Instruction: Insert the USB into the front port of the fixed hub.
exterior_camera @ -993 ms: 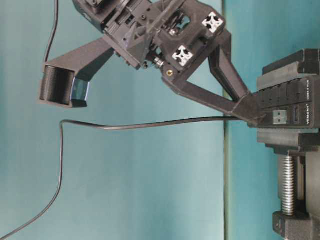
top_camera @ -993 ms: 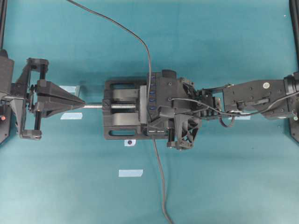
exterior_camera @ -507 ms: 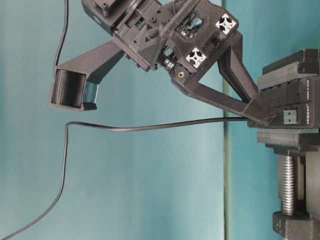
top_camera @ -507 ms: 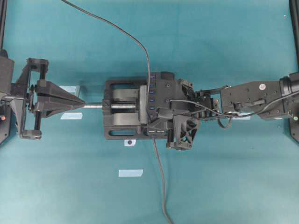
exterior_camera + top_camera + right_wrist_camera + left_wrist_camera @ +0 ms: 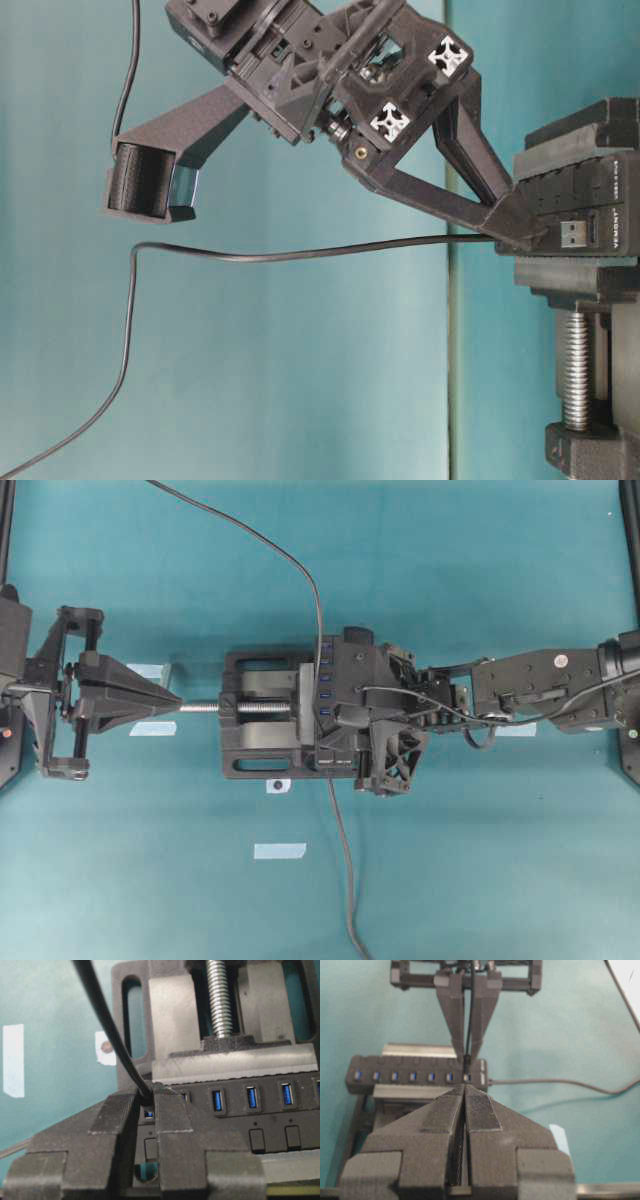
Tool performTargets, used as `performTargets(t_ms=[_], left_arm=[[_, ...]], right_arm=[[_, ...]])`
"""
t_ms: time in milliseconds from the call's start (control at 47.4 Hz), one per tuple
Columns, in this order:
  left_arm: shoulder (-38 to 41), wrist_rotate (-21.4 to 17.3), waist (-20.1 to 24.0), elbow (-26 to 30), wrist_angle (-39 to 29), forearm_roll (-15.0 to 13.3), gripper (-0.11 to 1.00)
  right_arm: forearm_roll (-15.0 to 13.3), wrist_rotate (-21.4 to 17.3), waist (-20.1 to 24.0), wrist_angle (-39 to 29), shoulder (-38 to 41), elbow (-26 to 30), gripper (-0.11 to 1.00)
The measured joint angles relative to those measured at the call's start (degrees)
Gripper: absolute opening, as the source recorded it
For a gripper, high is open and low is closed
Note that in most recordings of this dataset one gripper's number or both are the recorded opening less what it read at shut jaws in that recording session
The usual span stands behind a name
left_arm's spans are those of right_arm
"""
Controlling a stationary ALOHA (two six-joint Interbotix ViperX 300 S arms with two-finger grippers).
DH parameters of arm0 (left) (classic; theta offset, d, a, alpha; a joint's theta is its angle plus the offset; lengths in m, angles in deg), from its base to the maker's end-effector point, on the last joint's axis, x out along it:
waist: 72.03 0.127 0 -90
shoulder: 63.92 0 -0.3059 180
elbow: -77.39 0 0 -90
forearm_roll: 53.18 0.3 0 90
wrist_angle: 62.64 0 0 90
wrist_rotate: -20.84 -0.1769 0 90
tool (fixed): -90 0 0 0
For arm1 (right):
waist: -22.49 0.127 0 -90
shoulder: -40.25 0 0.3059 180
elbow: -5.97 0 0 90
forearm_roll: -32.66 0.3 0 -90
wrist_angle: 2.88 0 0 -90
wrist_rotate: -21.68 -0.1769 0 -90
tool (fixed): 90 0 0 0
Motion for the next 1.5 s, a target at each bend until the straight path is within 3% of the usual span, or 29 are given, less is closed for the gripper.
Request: performTargets(t_ms=[1499], left_arm=[[0.0, 0.0, 0.1, 0.0, 0.0, 0.0, 0.00]], right_arm=[[0.0, 0.0, 0.2, -1.4, -0.1, -0.3, 0.05]])
